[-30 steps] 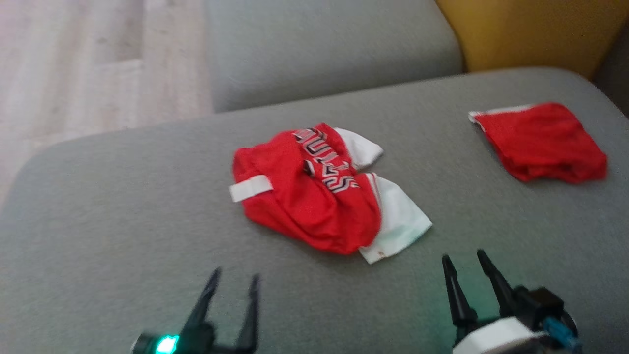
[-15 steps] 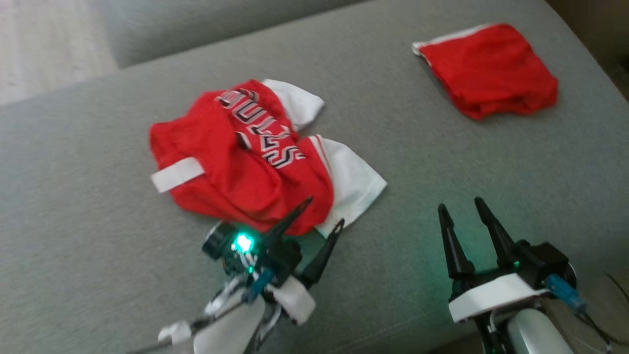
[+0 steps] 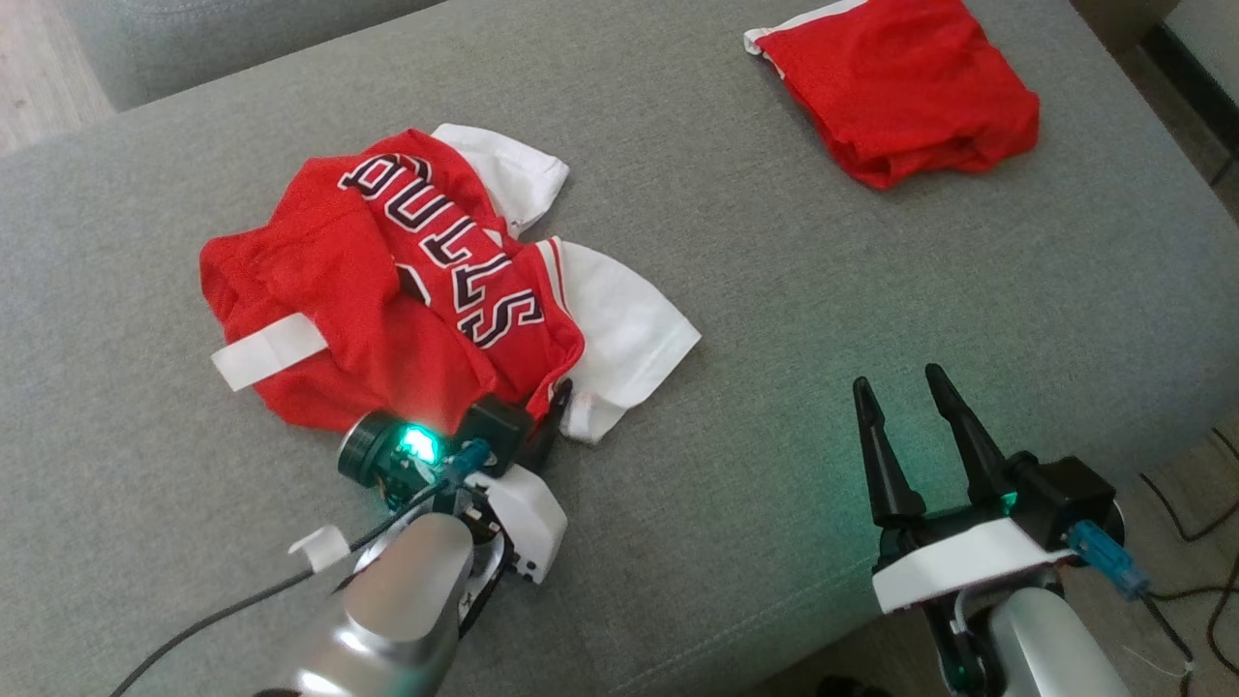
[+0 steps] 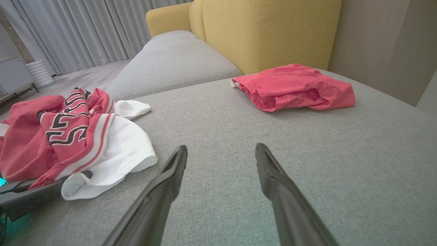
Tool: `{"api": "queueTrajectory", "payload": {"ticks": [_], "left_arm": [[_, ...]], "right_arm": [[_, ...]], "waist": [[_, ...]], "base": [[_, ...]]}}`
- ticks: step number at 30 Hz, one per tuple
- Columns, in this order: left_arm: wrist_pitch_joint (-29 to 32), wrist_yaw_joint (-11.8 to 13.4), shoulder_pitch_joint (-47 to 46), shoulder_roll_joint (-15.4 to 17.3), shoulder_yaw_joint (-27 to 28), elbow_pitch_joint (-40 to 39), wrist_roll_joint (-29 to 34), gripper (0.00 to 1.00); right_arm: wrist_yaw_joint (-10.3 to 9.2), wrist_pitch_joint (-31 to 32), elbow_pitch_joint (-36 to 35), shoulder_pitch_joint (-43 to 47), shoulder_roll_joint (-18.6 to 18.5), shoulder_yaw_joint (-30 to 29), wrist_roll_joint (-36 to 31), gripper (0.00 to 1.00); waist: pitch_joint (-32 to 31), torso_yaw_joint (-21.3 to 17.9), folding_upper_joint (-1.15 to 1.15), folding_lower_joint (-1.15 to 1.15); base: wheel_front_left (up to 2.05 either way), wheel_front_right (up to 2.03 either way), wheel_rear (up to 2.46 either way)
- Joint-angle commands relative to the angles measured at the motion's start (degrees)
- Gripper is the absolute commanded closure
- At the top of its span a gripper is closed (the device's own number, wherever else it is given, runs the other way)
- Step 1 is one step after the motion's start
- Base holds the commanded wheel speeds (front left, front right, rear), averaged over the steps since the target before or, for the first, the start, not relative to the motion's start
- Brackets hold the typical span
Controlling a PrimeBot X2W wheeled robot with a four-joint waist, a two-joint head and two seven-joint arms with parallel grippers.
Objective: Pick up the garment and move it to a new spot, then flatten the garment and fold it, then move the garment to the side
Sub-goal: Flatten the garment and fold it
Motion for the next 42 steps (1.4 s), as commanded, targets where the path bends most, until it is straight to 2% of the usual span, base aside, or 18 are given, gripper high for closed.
{"api": "queueTrajectory", "payload": {"ticks": [1,8,14,18,19,24,28,34,35,36,37,39,42], "left_arm": [[-0.62,-0.20,-0.98,0.28,1.12,0.08,-1.07,1.00],[-4.69,-3.24,-6.06,0.28,1.15,-5.13,-8.04,1.00],[-5.24,-4.23,-17.77,0.28,2.16,-13.19,-14.24,1.00],[-5.24,-4.34,-27.98,1.01,5.38,-17.01,-18.45,1.00],[-5.24,-4.34,-27.98,1.01,5.38,-17.01,-18.45,1.00],[-5.30,-4.36,-37.38,1.89,10.77,-19.76,-25.01,1.00],[-4.18,-4.23,-33.71,3.54,13.68,-18.87,-29.19,1.00],[-2.92,-3.96,-12.24,6.17,13.32,-16.62,-33.90,1.00],[-3.05,-3.74,-8.40,6.80,13.15,-16.11,-34.23,0.94],[-3.19,-3.49,-4.74,7.39,13.04,-15.61,-34.57,0.10],[-3.51,-2.88,-1.48,7.97,13.31,-15.26,-34.90,0.00],[-4.62,-1.13,5.52,9.76,14.60,-16.03,-35.03,0.00],[-5.30,1.08,8.09,13.19,15.43,-19.34,-32.06,0.00]], "right_arm": [[0.39,-0.36,-1.47,-1.61,0.09,1.24,0.13,0.00],[0.39,-0.36,-1.29,-1.28,0.20,0.69,-0.14,0.00],[0.39,-0.36,-1.21,-0.04,0.16,0.81,-0.42,0.00],[0.39,-0.36,-1.20,0.55,-0.03,0.82,-0.47,0.00],[0.39,-0.36,-1.20,0.55,-0.03,0.82,-0.47,0.00],[0.39,-0.36,-1.34,1.44,-0.45,0.43,-0.48,0.00],[0.39,-0.36,-1.51,2.02,-0.40,0.11,-0.44,0.00],[0.39,-0.36,-1.78,2.20,-0.32,0.54,-0.62,0.00],[0.39,-0.36,-1.80,2.06,-0.39,0.43,-0.60,0.00],[0.39,-0.36,-1.82,1.95,-0.52,0.30,-0.56,0.00],[0.39,-0.36,-1.87,1.90,-0.72,0.16,-0.57,0.00],[0.39,-0.36,-2.02,2.23,-1.48,-0.60,-0.66,0.00],[0.39,-0.36,-2.20,3.01,-1.96,-1.40,-0.78,0.00]], "waist": [[-0.17,-0.05,0.00,0.01],[-2.65,1.16,0.00,0.01],[-6.13,2.61,0.00,0.01],[-8.01,3.67,0.00,0.01],[-8.01,3.67,0.00,0.01],[-8.79,7.03,0.00,0.01],[-9.12,10.03,0.00,0.01],[-8.25,13.60,0.00,0.01],[-8.10,13.87,0.00,0.01],[-8.00,14.10,0.00,0.01],[-7.93,14.31,0.00,0.01],[-8.01,15.28,0.00,0.01],[-8.42,16.28,0.00,0.01]], "base": [[0.00,0.00,0.00],[0.00,0.00,0.00],[0.00,0.00,0.00],[0.00,0.00,0.00],[0.00,0.00,0.00],[0.00,0.00,0.00],[0.00,0.00,0.00],[0.00,0.00,0.00],[0.00,0.00,0.00],[0.00,0.00,0.00],[0.00,0.00,0.00],[0.00,0.00,0.00],[0.00,0.00,0.00]]}}
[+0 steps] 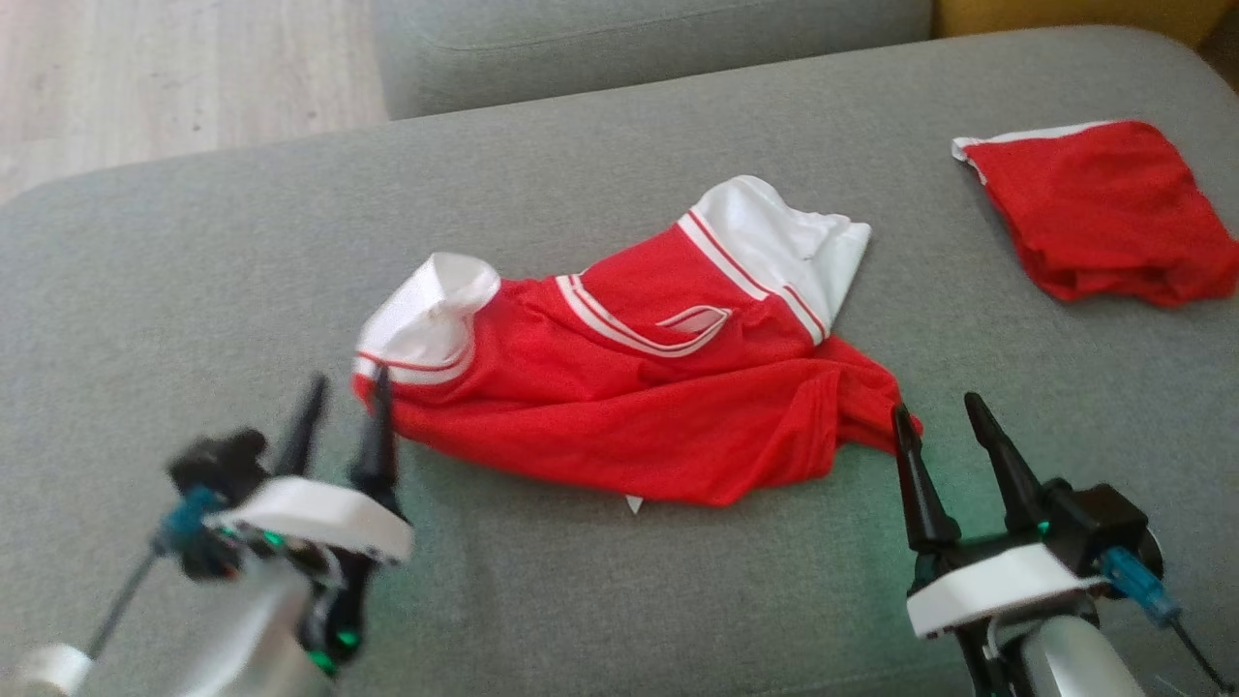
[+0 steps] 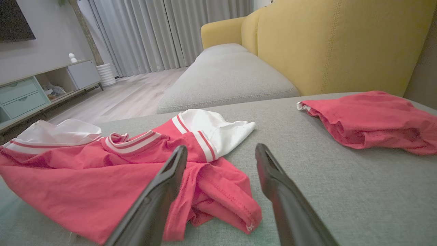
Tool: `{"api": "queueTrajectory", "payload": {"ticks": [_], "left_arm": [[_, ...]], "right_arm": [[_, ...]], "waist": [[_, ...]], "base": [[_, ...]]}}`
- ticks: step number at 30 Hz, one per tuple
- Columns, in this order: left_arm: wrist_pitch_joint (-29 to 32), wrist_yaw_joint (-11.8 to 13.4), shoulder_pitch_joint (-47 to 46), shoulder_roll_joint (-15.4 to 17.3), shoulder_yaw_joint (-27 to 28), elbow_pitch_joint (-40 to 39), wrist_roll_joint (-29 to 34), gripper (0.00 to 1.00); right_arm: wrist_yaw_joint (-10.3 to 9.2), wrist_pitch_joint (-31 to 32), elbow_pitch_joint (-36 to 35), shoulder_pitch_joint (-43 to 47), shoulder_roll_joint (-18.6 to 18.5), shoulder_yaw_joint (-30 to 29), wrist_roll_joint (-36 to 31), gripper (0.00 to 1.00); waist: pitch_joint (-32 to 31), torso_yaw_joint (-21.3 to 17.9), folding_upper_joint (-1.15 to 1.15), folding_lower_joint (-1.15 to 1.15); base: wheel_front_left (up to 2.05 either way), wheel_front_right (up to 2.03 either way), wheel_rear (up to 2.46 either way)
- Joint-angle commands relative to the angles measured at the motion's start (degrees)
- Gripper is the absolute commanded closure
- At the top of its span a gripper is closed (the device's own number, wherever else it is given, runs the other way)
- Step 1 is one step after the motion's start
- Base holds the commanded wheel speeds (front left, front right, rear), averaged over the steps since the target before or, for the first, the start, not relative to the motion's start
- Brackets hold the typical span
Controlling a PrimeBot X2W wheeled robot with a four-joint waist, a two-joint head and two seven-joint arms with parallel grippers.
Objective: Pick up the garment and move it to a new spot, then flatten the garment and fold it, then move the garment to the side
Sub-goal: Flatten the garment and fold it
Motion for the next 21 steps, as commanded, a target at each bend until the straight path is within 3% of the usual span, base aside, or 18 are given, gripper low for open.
{"api": "queueTrajectory", "payload": {"ticks": [1,5,9,16,21], "left_arm": [[-0.97,1.16,-4.35,3.77,2.56,-4.11,2.56,0.00],[0.26,3.05,-8.65,7.93,1.54,-11.45,7.85,0.00],[8.04,1.96,-17.74,9.09,-2.14,-17.75,11.35,0.00],[27.70,-2.80,-35.25,6.19,-11.09,-17.05,13.88,0.00],[34.76,-4.39,-41.01,3.69,-15.64,-13.12,12.96,0.00]], "right_arm": [[0.39,-0.36,-2.00,0.33,-0.72,0.98,-0.30,0.00],[0.39,-0.36,-2.09,0.61,-0.56,1.32,-0.63,0.00],[0.39,-0.36,-2.32,-0.16,-0.33,2.11,-0.38,0.00],[0.39,-0.36,-3.07,-3.14,0.48,3.26,0.27,0.00],[0.39,-0.36,-3.33,-4.54,1.05,3.49,0.83,0.00]], "waist": [[-0.38,0.58,0.00,0.00],[-0.42,0.56,0.00,0.00],[1.32,-0.82,0.00,0.00],[7.94,-6.53,0.00,0.00],[11.65,-9.78,0.00,0.00]], "base": [[0.00,0.00,0.00],[0.00,0.00,0.00],[0.00,0.00,0.00],[0.00,0.00,0.00],[0.00,0.00,0.00]]}}
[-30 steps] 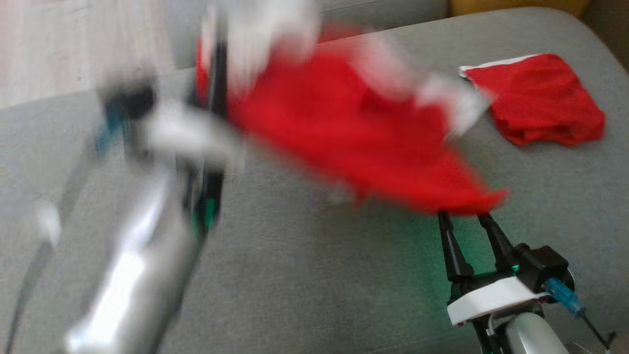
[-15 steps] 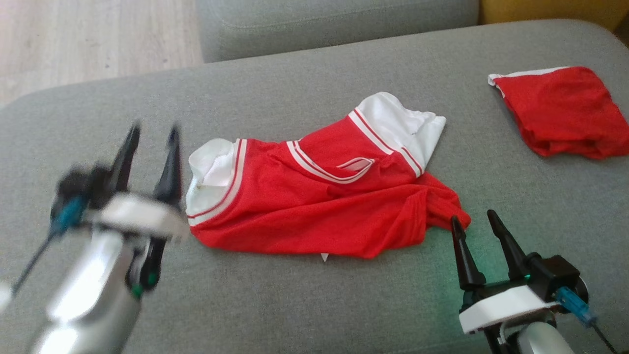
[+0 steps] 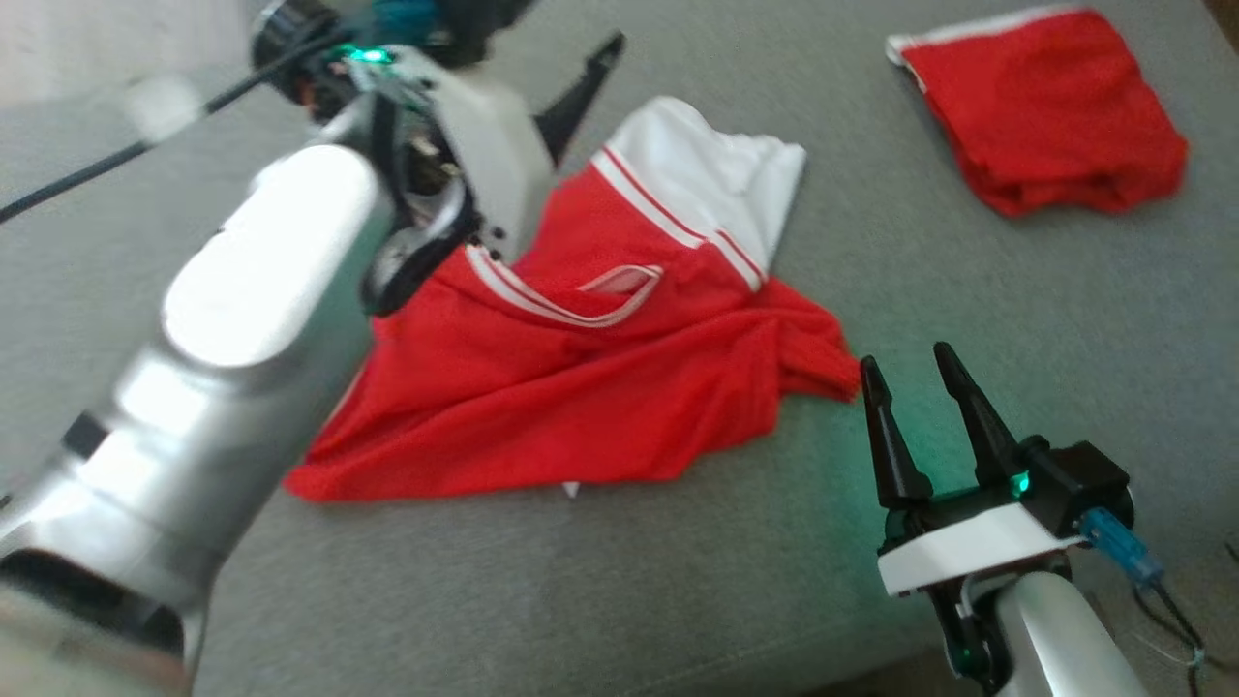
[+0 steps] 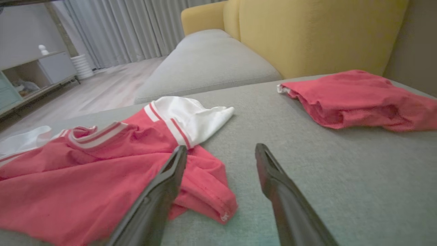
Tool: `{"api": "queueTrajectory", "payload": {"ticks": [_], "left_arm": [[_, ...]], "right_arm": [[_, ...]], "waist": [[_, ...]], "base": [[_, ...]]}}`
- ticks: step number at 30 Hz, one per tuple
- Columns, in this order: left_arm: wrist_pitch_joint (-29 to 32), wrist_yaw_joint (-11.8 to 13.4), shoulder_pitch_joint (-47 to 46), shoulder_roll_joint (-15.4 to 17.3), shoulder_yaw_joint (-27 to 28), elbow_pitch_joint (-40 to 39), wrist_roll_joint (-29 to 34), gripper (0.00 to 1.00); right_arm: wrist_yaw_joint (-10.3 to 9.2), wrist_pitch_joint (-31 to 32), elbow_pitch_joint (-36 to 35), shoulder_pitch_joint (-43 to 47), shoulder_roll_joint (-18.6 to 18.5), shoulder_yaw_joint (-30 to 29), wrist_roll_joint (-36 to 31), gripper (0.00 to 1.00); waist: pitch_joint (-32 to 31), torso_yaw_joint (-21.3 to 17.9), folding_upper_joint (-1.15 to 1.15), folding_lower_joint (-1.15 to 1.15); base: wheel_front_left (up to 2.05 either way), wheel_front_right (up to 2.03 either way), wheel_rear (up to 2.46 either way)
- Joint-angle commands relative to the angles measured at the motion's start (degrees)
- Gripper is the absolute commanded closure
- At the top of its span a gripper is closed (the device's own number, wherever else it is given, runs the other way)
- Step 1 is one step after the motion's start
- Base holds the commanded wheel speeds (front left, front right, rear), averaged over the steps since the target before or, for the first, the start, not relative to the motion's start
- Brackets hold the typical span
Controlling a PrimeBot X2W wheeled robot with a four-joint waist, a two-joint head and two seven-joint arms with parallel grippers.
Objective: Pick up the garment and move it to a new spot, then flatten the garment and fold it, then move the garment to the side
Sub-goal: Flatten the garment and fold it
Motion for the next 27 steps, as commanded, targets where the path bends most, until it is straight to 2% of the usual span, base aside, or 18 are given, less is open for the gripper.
{"api": "queueTrajectory", "payload": {"ticks": [1,7,10,17,18,19,20,21,27], "left_arm": [[0.47,-0.31,-2.94,1.05,1.43,-1.12,-0.03,0.00],[3.78,-0.77,-5.28,-2.22,-5.54,4.51,-2.56,0.00],[4.76,-0.79,-5.56,-2.64,-9.67,6.18,-4.79,0.00],[8.37,-0.80,-5.77,0.40,-18.45,5.93,-12.01,0.00],[8.74,-0.80,-5.90,0.94,-19.59,5.44,-13.02,0.03],[8.80,-0.80,-6.12,1.43,-20.53,4.90,-13.94,0.42],[8.40,-0.80,-6.46,1.83,-21.24,4.38,-14.67,0.89],[7.60,-0.80,-6.85,2.14,-21.78,3.86,-15.21,1.00],[-0.34,-0.81,-9.47,1.98,-22.06,0.69,-18.33,1.00]], "right_arm": [[0.39,-0.36,-1.70,-1.16,0.28,1.28,0.33,0.00],[0.39,-0.36,-1.53,-2.94,0.69,2.16,1.07,0.00],[0.39,-0.36,-1.58,-3.82,0.77,2.65,1.44,0.00],[0.39,-0.36,-1.92,-4.00,0.81,2.78,3.04,0.00],[0.39,-0.36,-1.86,-4.01,0.82,2.68,3.08,0.00],[0.39,-0.36,-1.79,-4.03,0.82,2.56,3.12,0.00],[0.39,-0.36,-1.72,-4.09,0.82,2.43,3.15,0.00],[0.39,-0.36,-1.67,-4.19,0.82,2.34,3.16,0.00],[0.39,-0.36,-1.56,-4.14,0.82,1.04,2.09,0.00]], "waist": [[3.47,-3.45,0.00,-0.01],[6.56,-6.83,0.00,-0.01],[7.70,-8.21,0.00,-0.01],[9.12,-9.43,0.00,-0.01],[9.21,-9.33,0.00,-0.01],[9.27,-9.15,0.00,-0.01],[9.30,-8.92,0.00,-0.01],[9.28,-8.64,0.00,-0.01],[7.44,-4.93,0.00,-0.01]], "base": [[0.00,0.00,0.00],[0.00,0.00,0.00],[0.00,0.00,0.00],[0.00,0.00,0.00],[0.00,0.00,0.00],[0.00,0.00,0.00],[0.00,0.00,0.00],[0.00,0.00,0.00],[0.00,0.00,0.00]]}}
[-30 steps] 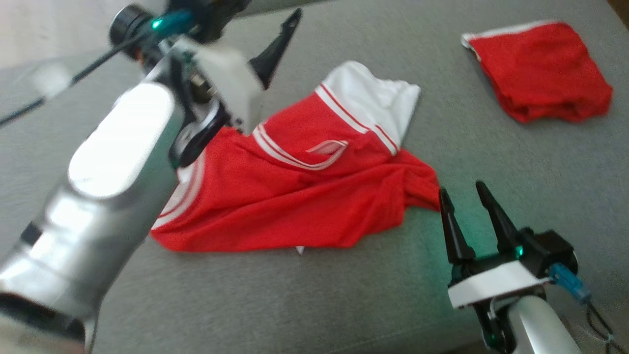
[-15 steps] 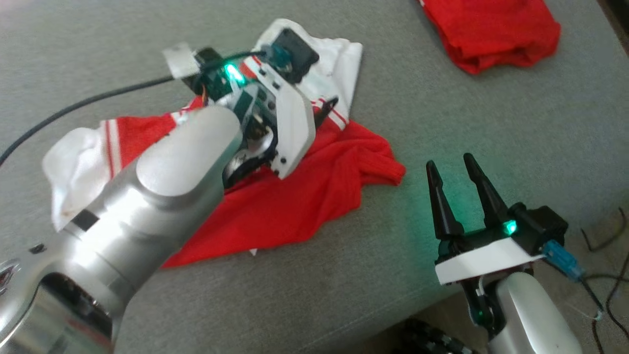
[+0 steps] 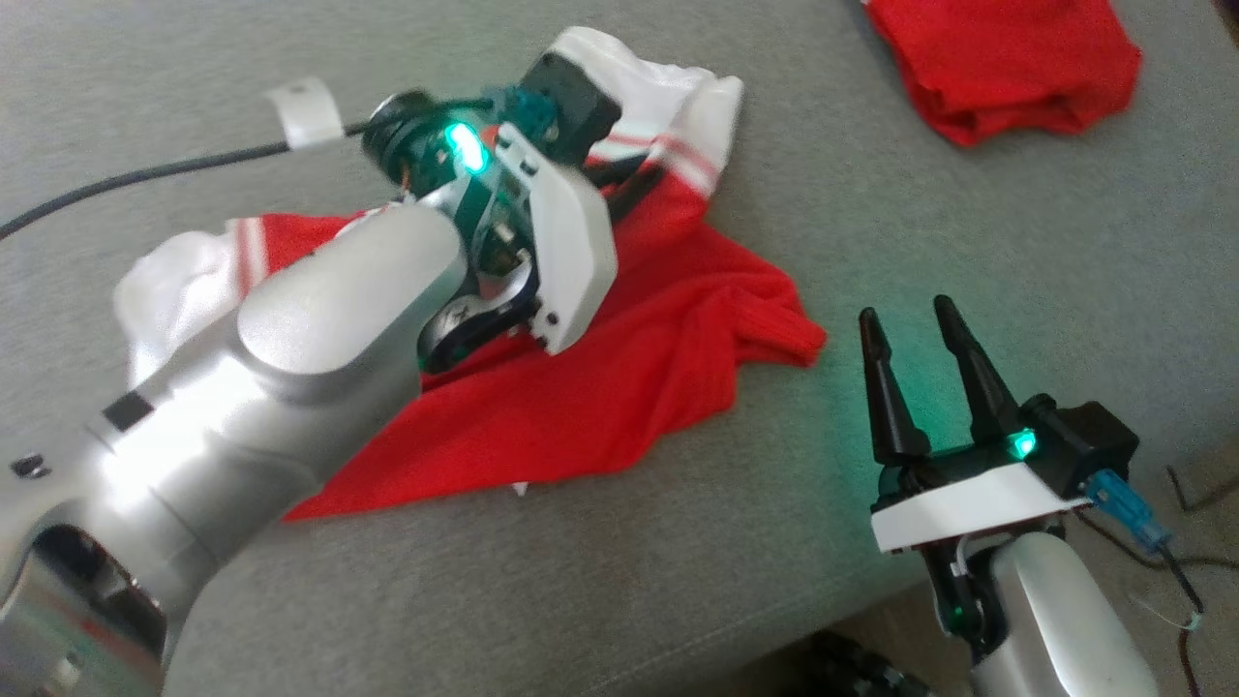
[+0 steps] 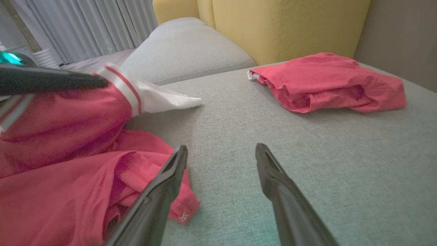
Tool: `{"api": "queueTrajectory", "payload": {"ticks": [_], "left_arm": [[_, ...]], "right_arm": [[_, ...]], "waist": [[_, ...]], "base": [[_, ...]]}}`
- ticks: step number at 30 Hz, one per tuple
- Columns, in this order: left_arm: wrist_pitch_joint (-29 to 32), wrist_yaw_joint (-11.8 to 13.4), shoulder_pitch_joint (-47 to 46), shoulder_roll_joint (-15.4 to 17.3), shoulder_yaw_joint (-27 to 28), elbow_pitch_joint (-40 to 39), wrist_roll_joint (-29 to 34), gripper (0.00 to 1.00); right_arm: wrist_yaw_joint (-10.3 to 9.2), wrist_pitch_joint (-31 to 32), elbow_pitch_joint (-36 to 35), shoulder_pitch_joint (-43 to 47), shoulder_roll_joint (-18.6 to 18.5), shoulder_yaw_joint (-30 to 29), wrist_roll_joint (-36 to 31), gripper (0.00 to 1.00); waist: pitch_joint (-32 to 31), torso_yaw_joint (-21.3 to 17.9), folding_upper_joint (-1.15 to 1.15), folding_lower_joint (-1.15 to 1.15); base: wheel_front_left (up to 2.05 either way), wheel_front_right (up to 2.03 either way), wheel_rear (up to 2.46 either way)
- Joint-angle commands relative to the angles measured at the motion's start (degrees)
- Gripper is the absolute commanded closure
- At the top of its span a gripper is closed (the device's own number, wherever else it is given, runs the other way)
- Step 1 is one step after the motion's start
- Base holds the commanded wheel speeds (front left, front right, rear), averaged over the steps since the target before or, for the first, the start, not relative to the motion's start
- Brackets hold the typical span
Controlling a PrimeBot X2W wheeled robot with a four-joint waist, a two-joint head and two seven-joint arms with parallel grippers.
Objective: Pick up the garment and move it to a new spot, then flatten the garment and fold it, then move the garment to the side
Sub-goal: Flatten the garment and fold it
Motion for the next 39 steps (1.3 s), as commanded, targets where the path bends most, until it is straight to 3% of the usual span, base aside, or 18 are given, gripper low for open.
{"api": "queueTrajectory", "payload": {"ticks": [1,5,9,16,18,20,21,26,30,34,39], "left_arm": [[-2.40,0.09,-4.03,0.59,2.28,-2.93,-0.97,1.00],[-6.62,0.09,-3.52,3.47,3.20,-7.43,-3.53,1.00],[-8.15,0.27,0.69,8.99,3.18,-13.53,-5.72,1.00],[-10.51,6.38,11.55,19.31,2.29,-22.40,-6.17,1.00],[-10.83,7.04,13.10,20.44,1.95,-23.24,-6.17,0.97],[-11.44,8.17,16.01,22.20,1.21,-24.44,-6.01,0.51],[-11.87,8.81,17.25,22.88,0.96,-24.87,-5.83,0.00],[-14.46,11.60,19.48,24.79,1.99,-27.82,-5.63,0.00],[-14.10,12.22,15.58,26.29,3.64,-31.12,-3.50,0.00],[-9.81,10.59,9.29,25.22,3.92,-32.55,-1.94,0.00],[-1.83,6.05,2.43,20.46,2.07,-28.72,-3.00,0.00]], "right_arm": [[0.39,-0.36,-1.36,0.00,-0.19,0.39,-0.95,0.00],[0.39,-0.36,-0.90,1.34,-0.23,-0.78,-2.54,0.00],[0.39,-0.36,-0.74,3.54,-1.11,-1.67,-3.35,0.00],[0.39,-0.36,-0.98,6.02,-2.43,-1.89,-3.89,0.00],[0.39,-0.36,-1.02,5.99,-2.52,-1.82,-3.89,0.00],[0.39,-0.36,-1.01,5.81,-2.58,-1.71,-3.87,0.00],[0.39,-0.36,-0.98,5.76,-2.58,-1.62,-3.88,0.00],[0.39,-0.36,-0.85,5.94,-2.58,-1.34,-3.82,0.00],[0.39,-0.36,-0.55,6.23,-2.82,-0.94,-3.67,0.00],[0.39,-0.36,-0.32,5.88,-2.87,-0.50,-3.56,0.00],[0.39,-0.36,-0.26,4.63,-2.48,0.61,-3.28,0.00]], "waist": [[-1.95,2.52,0.00,0.00],[-5.78,6.41,0.00,0.00],[-10.13,10.84,0.00,0.00],[-13.28,17.53,0.00,0.00],[-13.29,18.15,0.00,0.00],[-13.26,19.02,0.00,0.00],[-13.26,19.29,0.00,0.00],[-13.42,20.13,0.00,0.00],[-13.79,19.87,0.00,0.00],[-13.75,18.86,0.00,0.00],[-12.57,16.21,0.00,0.00]], "base": [[0.00,0.00,0.00],[0.00,0.00,0.00],[0.00,0.00,0.00],[0.00,0.00,0.00],[0.00,0.00,0.00],[0.00,0.00,0.00],[0.00,0.00,0.00],[0.00,0.00,0.00],[0.00,0.00,0.00],[0.00,0.00,0.00],[0.00,0.00,0.00]]}}
